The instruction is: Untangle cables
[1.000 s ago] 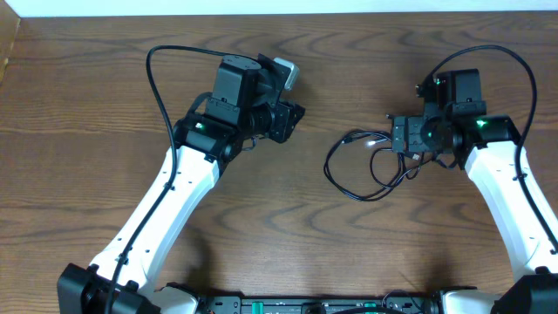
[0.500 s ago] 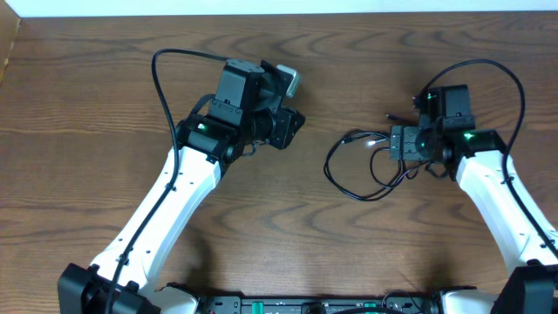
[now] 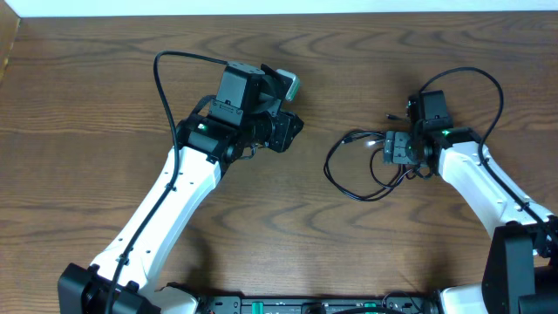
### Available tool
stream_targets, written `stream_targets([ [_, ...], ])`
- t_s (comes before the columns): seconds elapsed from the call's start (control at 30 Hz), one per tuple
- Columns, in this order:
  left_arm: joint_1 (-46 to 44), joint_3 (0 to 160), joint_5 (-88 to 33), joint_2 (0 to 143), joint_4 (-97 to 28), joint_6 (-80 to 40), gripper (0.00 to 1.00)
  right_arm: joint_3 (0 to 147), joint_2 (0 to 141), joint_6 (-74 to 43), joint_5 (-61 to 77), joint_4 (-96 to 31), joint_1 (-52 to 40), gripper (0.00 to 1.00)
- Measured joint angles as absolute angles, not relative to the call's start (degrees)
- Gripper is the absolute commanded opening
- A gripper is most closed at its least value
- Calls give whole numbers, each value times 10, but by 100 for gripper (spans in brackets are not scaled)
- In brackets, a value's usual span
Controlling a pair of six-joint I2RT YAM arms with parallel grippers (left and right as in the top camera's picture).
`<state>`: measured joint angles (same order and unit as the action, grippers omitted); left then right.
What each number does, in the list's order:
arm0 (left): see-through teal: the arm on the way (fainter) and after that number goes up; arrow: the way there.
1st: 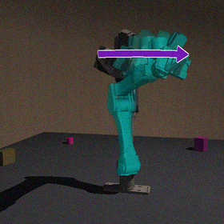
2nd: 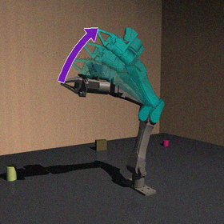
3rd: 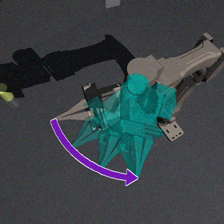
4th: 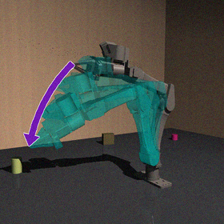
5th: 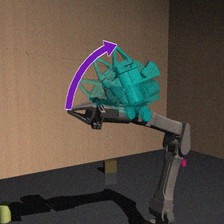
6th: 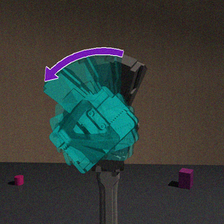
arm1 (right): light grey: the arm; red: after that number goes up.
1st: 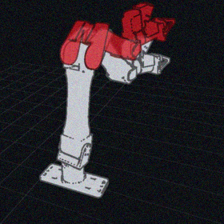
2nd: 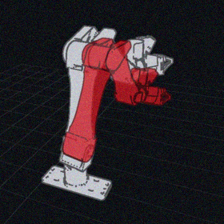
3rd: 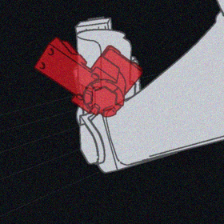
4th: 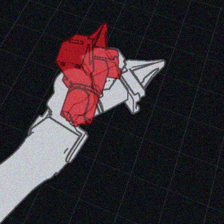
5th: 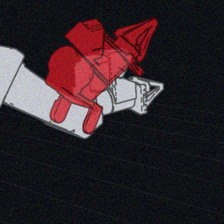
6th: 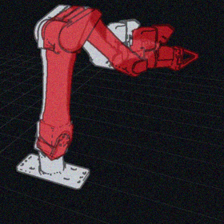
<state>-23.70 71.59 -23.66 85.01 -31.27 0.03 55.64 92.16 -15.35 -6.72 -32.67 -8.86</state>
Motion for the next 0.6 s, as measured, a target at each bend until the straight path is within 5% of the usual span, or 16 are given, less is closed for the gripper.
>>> stream_targets([
  [0.13, -237, 716, -237, 850, -314, 0, 40, 556, 922, -165, -75, -323, -89, 59],
  [0.33, -237, 716, -237, 850, -342, 0, 40, 556, 937, -174, -68, -316, -89, 1],
  [0.6, -239, 716, -237, 850, -345, 0, 40, 556, 943, -178, -10, -286, -89, 1],
])
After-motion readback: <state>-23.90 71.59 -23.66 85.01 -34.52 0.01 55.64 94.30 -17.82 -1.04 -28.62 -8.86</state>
